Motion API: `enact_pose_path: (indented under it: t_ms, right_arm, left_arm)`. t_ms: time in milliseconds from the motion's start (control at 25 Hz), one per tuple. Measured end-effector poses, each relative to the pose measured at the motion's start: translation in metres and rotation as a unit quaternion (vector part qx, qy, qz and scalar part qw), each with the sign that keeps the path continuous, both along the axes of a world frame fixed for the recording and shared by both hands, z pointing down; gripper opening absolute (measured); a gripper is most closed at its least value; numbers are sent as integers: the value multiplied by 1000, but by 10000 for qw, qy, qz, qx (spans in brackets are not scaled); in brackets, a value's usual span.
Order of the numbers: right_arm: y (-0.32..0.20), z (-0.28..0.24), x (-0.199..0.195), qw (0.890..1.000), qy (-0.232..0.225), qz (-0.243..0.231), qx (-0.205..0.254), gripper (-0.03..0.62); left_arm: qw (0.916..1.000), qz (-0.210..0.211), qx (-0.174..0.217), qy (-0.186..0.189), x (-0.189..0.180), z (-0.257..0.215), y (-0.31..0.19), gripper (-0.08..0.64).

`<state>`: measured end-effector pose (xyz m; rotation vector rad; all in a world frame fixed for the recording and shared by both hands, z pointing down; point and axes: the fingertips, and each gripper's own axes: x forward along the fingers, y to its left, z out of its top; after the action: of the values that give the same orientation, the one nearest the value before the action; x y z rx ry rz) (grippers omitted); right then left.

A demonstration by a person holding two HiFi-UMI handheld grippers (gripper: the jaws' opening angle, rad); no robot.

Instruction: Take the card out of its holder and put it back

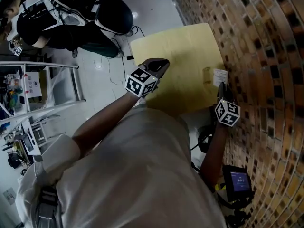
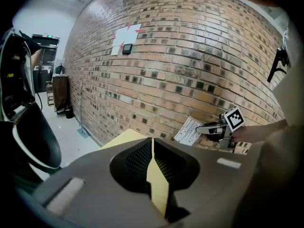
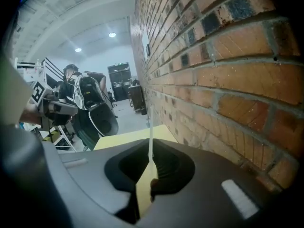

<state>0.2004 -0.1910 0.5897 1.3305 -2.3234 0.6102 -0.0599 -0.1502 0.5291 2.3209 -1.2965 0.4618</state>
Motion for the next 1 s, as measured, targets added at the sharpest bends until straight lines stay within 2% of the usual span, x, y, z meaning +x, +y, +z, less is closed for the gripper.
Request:
enact_pose_path:
  t_ms: [400,1000]
  right_arm:
    - [-19,46,6,9994,-44,-173,-287,14]
    - [-24,83,2,9973,19,-324,-661,14]
  left_arm:
    - [9999,-53,-64,-120,21,15,-19,18]
    - [9994,-146,-203,-227,24,16,-27,21]
